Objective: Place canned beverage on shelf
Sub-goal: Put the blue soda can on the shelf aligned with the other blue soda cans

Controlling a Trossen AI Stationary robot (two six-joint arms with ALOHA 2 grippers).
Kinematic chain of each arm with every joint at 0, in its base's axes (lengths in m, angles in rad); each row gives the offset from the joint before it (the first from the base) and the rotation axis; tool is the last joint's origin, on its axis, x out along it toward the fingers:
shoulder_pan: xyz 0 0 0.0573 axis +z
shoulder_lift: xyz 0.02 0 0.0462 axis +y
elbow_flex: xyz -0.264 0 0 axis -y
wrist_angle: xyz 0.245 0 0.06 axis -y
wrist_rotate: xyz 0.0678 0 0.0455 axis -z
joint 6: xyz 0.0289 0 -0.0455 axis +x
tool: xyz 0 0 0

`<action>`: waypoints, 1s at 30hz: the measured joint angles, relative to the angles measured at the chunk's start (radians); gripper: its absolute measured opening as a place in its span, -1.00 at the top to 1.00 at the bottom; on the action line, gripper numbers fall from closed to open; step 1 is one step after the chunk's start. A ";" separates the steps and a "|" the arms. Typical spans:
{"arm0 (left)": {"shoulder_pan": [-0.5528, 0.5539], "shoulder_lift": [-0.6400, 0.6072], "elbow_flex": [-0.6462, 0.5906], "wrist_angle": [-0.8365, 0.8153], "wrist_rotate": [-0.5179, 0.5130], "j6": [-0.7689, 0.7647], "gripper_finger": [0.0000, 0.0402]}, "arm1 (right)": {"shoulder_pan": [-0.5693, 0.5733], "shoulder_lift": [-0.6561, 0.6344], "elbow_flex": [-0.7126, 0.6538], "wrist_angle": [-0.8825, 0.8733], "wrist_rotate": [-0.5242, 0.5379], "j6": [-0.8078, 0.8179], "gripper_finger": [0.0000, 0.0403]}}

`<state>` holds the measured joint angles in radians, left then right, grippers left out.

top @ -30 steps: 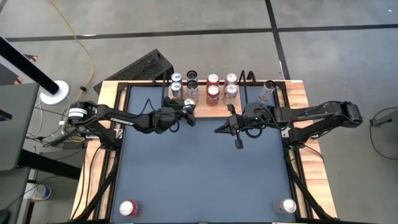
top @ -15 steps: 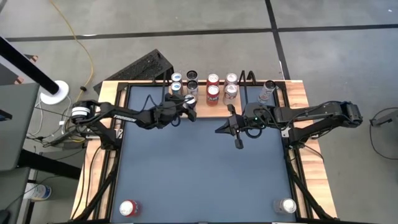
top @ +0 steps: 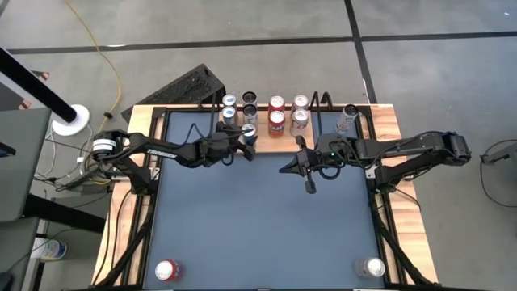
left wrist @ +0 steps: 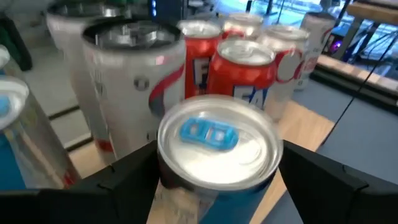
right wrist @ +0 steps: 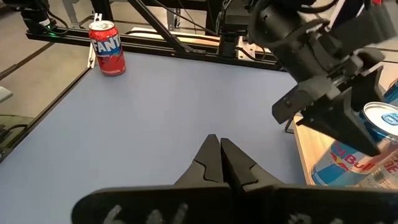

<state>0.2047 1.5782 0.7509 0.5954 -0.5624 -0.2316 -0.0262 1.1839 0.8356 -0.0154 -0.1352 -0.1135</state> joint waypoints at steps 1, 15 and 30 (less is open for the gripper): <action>0.000 -0.006 0.000 -0.003 -0.001 0.002 -0.50 | -0.001 0.000 0.000 0.000 0.000 0.000 1.00; -0.002 -0.181 0.000 -0.096 -0.033 0.111 -0.50 | -0.002 0.035 0.002 0.042 0.001 0.033 1.00; -0.217 -0.535 -0.006 -0.376 -0.113 0.238 -0.50 | -0.082 0.248 0.000 0.168 0.145 0.186 1.00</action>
<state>-0.0125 1.0428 0.7453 0.2192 -0.6756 0.0068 -0.1083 1.4323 0.8360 0.1529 0.0096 0.0721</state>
